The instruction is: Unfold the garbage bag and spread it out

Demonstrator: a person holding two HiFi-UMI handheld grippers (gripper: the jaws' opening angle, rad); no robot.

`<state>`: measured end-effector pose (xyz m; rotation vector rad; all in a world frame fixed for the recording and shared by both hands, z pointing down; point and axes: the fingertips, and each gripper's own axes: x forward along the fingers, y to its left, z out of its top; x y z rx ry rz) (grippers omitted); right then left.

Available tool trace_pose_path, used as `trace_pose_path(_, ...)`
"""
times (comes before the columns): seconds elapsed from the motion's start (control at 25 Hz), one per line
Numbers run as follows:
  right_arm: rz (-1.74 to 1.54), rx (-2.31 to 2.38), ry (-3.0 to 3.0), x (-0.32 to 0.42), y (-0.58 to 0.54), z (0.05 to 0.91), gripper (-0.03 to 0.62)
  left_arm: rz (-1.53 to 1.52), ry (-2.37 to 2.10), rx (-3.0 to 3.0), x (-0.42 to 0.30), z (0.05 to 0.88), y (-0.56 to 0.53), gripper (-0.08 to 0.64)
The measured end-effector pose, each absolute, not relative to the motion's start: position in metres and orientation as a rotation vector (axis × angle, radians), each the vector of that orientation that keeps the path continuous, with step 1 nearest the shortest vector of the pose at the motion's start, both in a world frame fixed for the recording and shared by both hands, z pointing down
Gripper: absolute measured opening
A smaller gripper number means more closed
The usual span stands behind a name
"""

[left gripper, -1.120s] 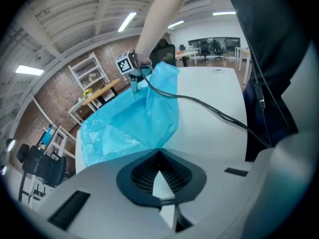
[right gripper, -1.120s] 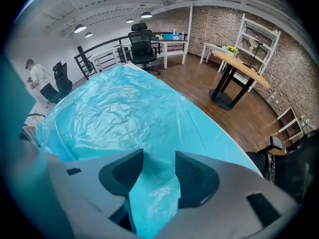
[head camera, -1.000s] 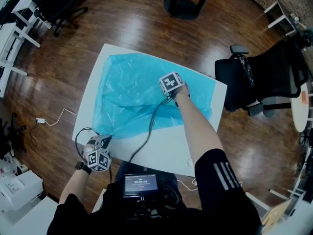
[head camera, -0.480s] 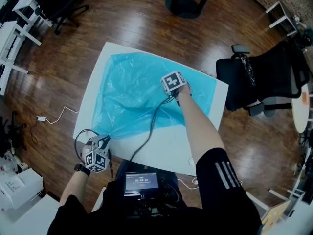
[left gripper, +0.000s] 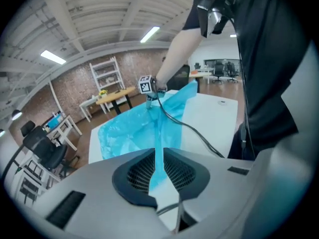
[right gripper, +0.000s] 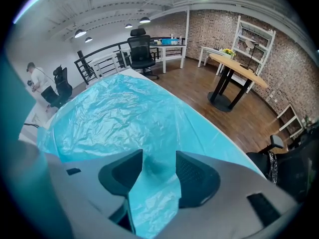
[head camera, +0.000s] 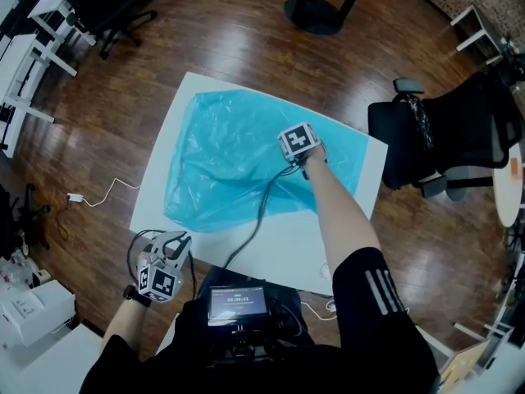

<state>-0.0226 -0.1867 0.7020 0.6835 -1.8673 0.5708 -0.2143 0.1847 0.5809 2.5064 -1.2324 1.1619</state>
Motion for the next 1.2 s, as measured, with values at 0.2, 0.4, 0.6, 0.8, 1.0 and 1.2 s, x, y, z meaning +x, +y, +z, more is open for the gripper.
trace_pose_path(0.2,0.562,0.675,-1.897,-0.028,-0.184,0.692,0.245,1.067,-1.449,2.434,-0.226,0.557,0.114,0.06)
trace_pose_path(0.4,0.543,0.682,-1.89,-0.026,-0.182,0.682,0.245,0.905,-1.488,2.232,-0.249,0.555,0.029,0.061)
trace_pose_path(0.6,0.518,0.697,-1.939,-0.025,-0.182,0.673,0.245,0.912,-1.46,2.137,-0.261,0.58,-0.026,0.061)
trace_pose_path(0.8,0.489,0.701,-2.007,-0.024,-0.176,0.653,0.245,0.901,-1.397,2.063,-0.259,0.617,-0.059,0.061)
trace_pose_path(1.0,0.463,0.674,-2.107,-0.023,-0.153,0.624,0.245,1.004,-1.325,2.002,-0.258,0.656,-0.069,0.061)
trace_pose_path(1.2,0.446,0.681,-2.214,-0.008,-0.124,0.583,0.245,1.093,-1.303,1.925,-0.266,0.679,-0.07,0.061)
